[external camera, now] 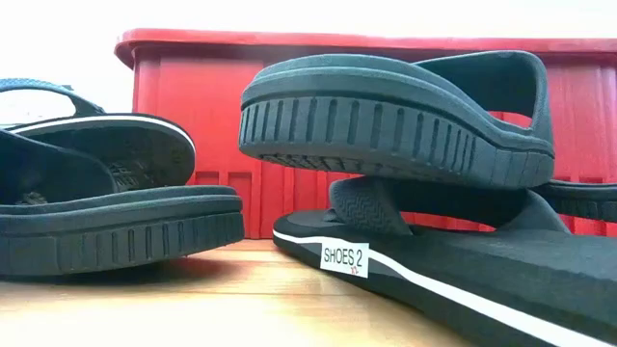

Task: Pick and place slides into bin
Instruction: Put the black slide into the red bin

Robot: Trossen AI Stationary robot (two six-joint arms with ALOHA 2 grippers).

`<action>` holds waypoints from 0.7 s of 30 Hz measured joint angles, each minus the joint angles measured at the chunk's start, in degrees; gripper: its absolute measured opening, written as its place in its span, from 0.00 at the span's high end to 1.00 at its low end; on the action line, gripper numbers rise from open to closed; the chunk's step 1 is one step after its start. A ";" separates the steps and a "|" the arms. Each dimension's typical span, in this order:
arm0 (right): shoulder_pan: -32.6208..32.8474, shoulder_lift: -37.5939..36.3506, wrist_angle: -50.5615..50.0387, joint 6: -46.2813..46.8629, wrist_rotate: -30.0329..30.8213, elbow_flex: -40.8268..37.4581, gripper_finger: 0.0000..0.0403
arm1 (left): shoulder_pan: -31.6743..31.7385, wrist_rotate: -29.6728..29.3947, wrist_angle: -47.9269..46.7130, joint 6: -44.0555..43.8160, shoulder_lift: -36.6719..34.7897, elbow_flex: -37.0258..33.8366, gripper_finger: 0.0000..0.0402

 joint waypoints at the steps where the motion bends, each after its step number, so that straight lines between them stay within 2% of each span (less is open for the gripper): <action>1: 0.31 0.70 -0.26 0.49 -1.34 0.00 1.00 | 0.00 0.00 -0.02 0.00 0.00 0.00 0.96; 6: 0.49 3.76 -1.11 -0.02 -5.87 -0.03 1.00 | 0.00 -0.01 0.00 0.02 0.00 0.00 0.94; 17: -0.93 5.56 1.61 -0.74 -5.92 -3.67 1.00 | 0.00 0.00 -0.02 0.00 0.00 -0.01 0.99; 21: -1.76 5.53 1.74 -0.77 -5.92 -4.76 0.97 | 0.00 0.00 -0.02 -0.07 0.00 -0.02 0.98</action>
